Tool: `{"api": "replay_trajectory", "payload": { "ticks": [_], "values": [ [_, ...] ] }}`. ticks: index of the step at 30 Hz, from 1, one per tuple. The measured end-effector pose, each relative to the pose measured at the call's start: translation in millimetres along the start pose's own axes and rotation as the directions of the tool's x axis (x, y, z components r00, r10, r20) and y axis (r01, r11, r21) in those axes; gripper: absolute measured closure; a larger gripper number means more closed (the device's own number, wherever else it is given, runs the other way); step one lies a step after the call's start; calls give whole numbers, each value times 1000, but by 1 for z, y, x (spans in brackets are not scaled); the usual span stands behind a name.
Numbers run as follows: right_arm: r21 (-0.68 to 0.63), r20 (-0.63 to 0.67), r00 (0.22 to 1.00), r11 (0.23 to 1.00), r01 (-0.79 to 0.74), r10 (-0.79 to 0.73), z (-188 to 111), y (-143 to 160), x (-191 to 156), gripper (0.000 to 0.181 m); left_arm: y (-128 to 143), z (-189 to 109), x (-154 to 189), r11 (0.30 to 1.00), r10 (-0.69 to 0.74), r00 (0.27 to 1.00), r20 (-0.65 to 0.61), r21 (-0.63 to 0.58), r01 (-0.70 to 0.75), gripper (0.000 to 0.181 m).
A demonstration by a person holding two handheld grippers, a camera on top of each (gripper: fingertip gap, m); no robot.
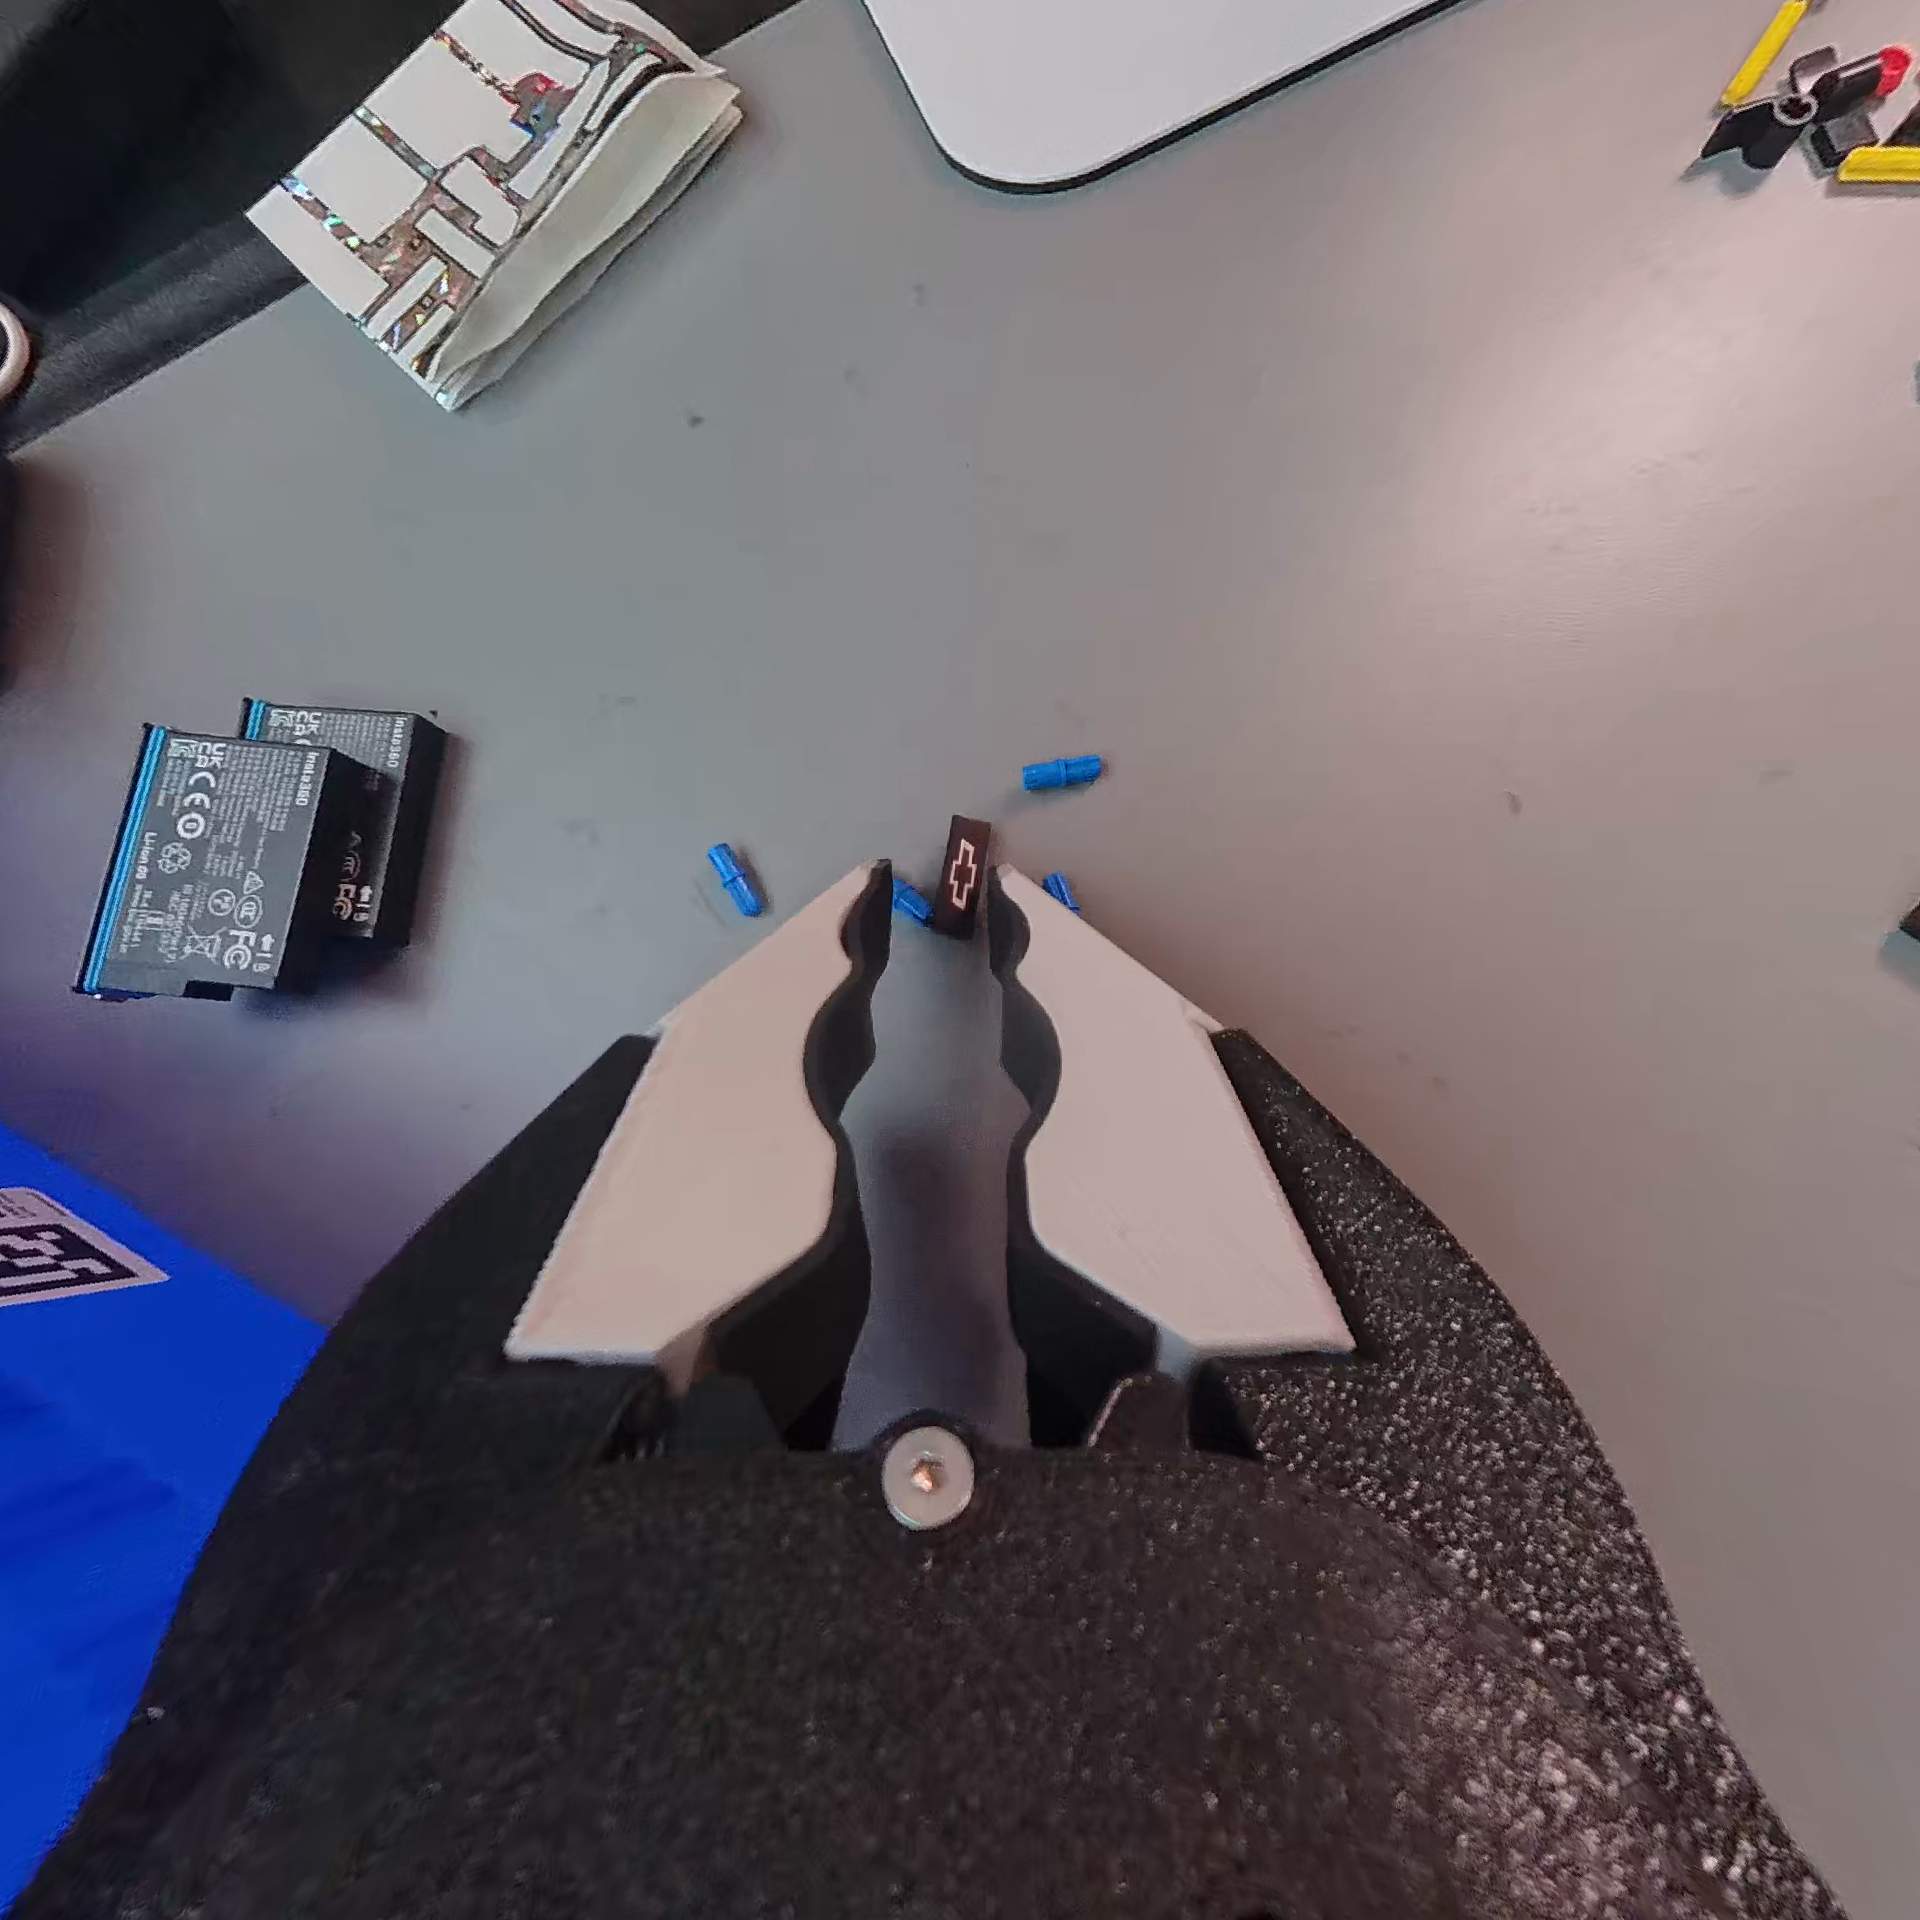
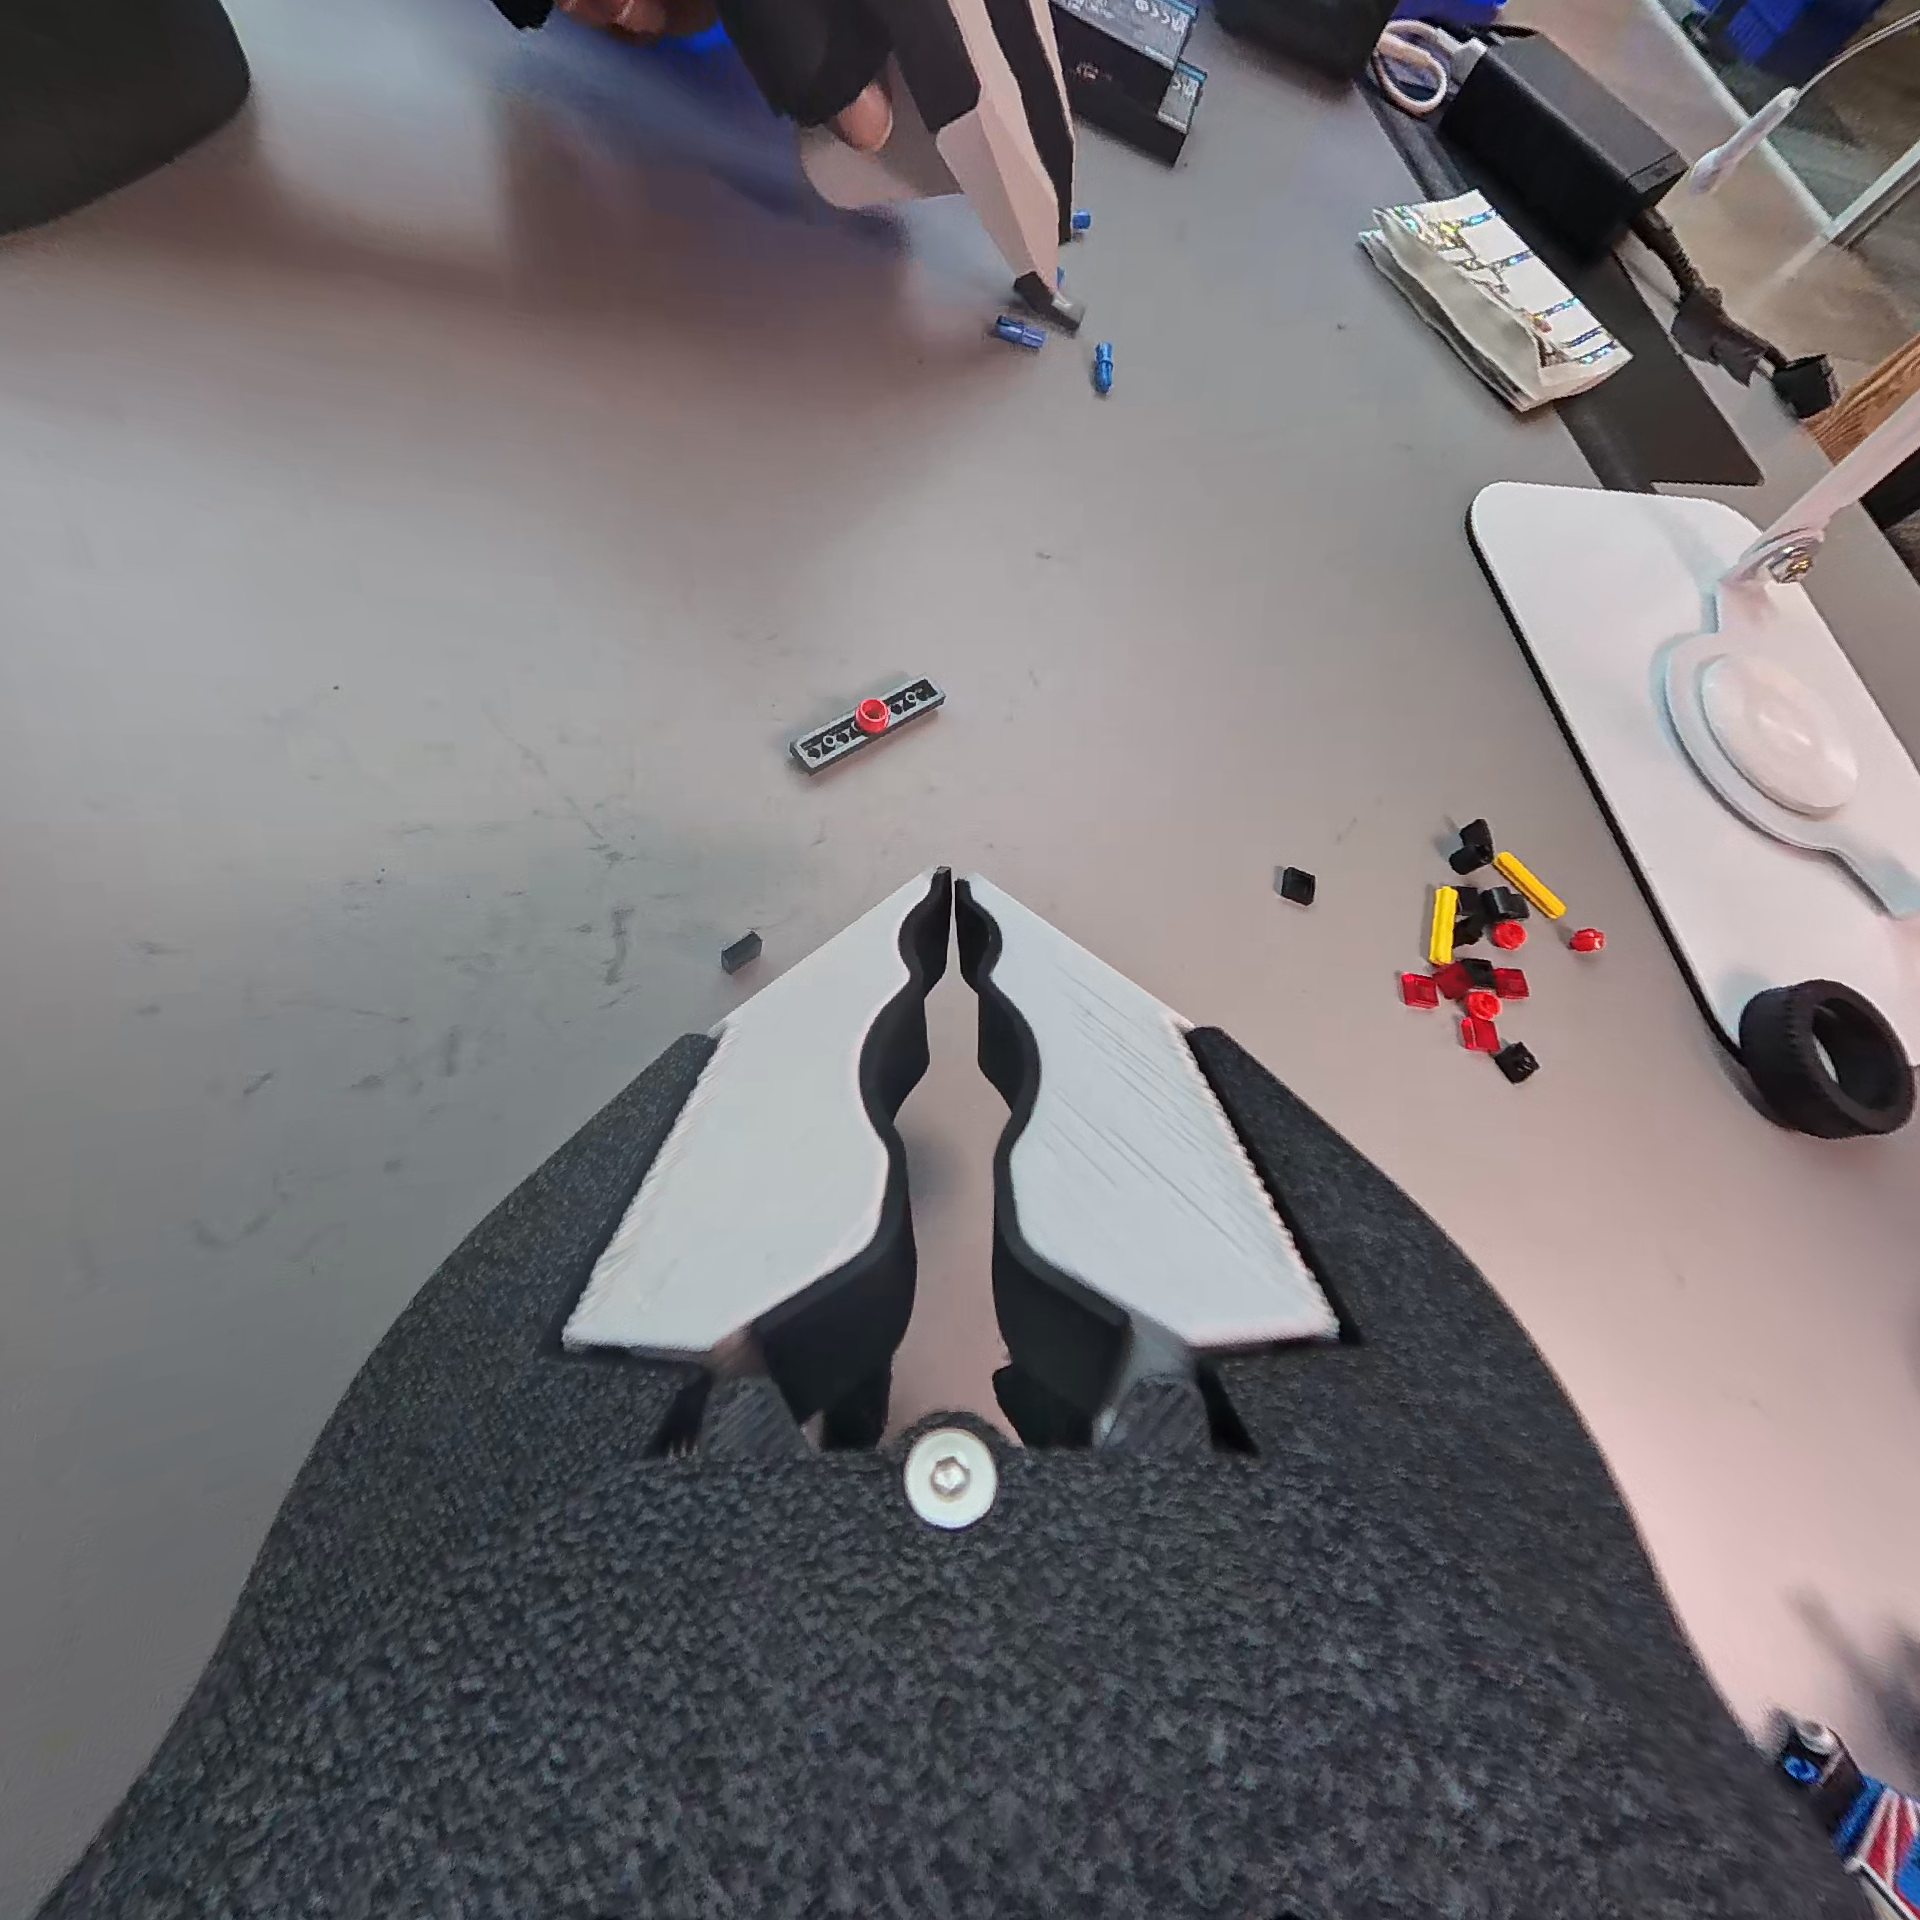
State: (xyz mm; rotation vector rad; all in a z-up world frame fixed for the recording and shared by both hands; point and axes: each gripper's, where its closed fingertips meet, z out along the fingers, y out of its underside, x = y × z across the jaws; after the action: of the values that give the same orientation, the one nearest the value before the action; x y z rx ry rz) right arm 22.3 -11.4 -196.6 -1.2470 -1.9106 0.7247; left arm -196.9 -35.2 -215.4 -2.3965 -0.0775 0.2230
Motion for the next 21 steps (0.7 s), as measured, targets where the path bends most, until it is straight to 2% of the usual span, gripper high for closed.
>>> {"api": "replay_trajectory", "payload": {
  "ticks": [5, 8, 11, 13, 17, 21],
  "values": [
    [-1, 3, 1000, 1000, -14, 14, 2, 1, 0, 180, -9, -11, 4, 997, 50, 999, 10, 57, -50, 155],
    [3, 12, 999, 999, -34, 34, 4, 1, -1, 180, -18, -21, 42, 984, 133, 979, -152, 137, -112, 155],
    [2, 22, 999, 999, -44, 44, 5, 1, -2, 180, -14, -33, 98, 971, 213, 898, -386, 189, -149, 154],
    [0, 26, 999, 999, -44, 44, 6, 0, -4, 179, -5, -38, 130, 956, 285, 831, -478, 201, -212, 148],
    [2, 34, 998, 999, -50, 50, 5, -3, -5, 178, 11, -37, 171, 880, 474, 711, -520, 246, -407, 130],
    [4, 45, 997, 997, -71, 70, 4, -3, -5, 177, 9, -33, 186, 856, 514, 667, -539, 267, -444, 128]
  ]
}}
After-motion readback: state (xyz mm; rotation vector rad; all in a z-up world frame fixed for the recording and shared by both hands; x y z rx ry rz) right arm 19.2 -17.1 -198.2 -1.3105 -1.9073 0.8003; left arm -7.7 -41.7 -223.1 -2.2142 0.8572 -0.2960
